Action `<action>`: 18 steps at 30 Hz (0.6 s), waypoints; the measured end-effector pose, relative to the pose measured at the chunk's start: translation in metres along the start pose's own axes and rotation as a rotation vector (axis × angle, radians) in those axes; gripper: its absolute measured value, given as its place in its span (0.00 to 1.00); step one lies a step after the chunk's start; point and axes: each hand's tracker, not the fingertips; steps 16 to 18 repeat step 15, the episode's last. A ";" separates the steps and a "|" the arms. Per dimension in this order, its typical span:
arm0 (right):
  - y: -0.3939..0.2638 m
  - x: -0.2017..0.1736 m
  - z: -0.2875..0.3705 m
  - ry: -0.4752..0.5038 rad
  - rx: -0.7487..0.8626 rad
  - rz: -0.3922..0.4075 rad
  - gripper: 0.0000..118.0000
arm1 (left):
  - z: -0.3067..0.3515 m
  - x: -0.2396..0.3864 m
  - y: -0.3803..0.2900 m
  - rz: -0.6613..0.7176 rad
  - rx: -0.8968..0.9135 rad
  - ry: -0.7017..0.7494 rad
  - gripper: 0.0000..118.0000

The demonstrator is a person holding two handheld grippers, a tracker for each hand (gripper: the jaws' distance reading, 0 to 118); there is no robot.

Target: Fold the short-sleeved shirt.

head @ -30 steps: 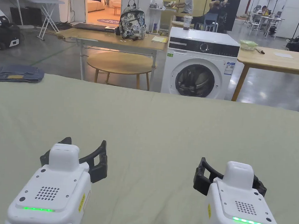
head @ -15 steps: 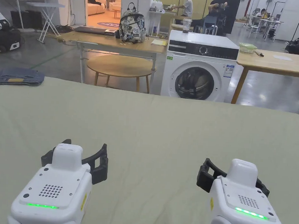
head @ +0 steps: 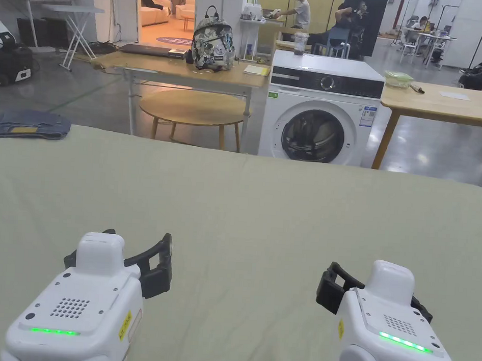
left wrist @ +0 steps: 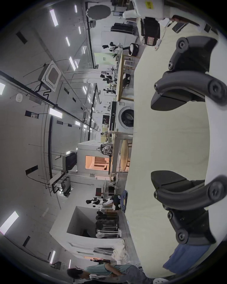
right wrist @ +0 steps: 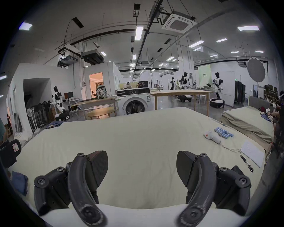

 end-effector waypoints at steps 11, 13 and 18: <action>0.000 -0.002 0.006 0.045 0.013 0.036 0.79 | 0.000 0.004 0.001 -0.020 0.004 0.035 0.69; 0.000 -0.004 0.006 0.039 0.003 0.041 0.79 | 0.000 0.004 0.000 -0.026 0.005 0.035 0.69; 0.000 -0.003 0.006 0.042 -0.001 0.036 0.79 | 0.000 0.004 -0.001 -0.030 0.010 0.040 0.69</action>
